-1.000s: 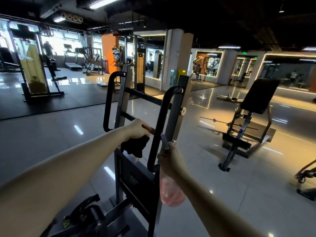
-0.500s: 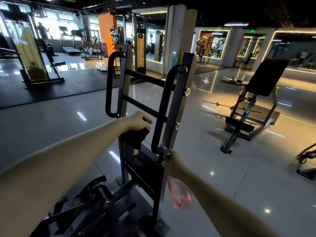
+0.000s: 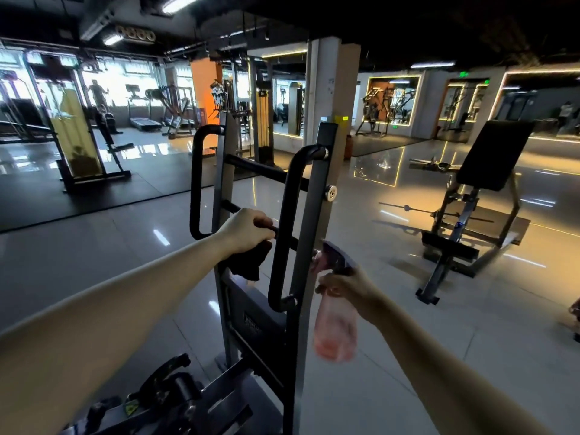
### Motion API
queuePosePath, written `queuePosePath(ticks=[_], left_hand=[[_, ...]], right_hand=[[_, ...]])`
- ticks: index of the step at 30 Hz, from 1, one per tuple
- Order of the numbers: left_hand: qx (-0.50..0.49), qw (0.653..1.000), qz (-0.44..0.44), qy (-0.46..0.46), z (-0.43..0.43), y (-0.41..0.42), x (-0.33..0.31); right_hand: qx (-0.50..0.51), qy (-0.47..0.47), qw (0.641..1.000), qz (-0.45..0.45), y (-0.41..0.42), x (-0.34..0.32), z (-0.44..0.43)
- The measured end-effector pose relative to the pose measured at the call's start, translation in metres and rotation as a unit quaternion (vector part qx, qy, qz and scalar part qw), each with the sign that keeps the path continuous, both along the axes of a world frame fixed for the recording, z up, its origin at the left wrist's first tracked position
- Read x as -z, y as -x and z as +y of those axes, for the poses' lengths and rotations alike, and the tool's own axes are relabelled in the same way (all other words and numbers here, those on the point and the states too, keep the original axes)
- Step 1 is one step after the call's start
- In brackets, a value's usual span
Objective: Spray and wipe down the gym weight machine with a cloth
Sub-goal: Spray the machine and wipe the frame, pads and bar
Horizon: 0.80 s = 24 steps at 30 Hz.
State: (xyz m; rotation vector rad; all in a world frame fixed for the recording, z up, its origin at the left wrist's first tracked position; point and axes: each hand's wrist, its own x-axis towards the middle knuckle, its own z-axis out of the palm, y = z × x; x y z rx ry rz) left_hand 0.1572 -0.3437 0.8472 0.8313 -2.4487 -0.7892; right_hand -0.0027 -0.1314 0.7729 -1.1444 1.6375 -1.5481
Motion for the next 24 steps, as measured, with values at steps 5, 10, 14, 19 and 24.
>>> queuePosePath(ticks=[5,10,14,19,24], left_hand=[[-0.017,0.999,0.026,0.012,0.009,0.020,-0.026],[-0.085,0.995,0.053,0.027,0.020,0.040,-0.037],[-0.125,0.989,0.078,0.018,0.023,0.043,-0.031],[-0.167,0.980,0.112,0.001,0.032,0.043,-0.020],[-0.173,0.978,0.116,-0.022,0.049,0.037,0.007]], right_hand=[[-0.068,0.030,0.996,-0.057,0.052,-0.070,-0.008],[-0.081,0.011,0.996,-0.038,0.095,-0.086,-0.031],[-0.131,-0.005,0.991,-0.028,0.123,-0.079,-0.043],[-0.190,-0.038,0.981,-0.022,0.140,-0.053,-0.046],[-0.254,-0.083,0.964,0.006,0.139,-0.026,-0.043]])
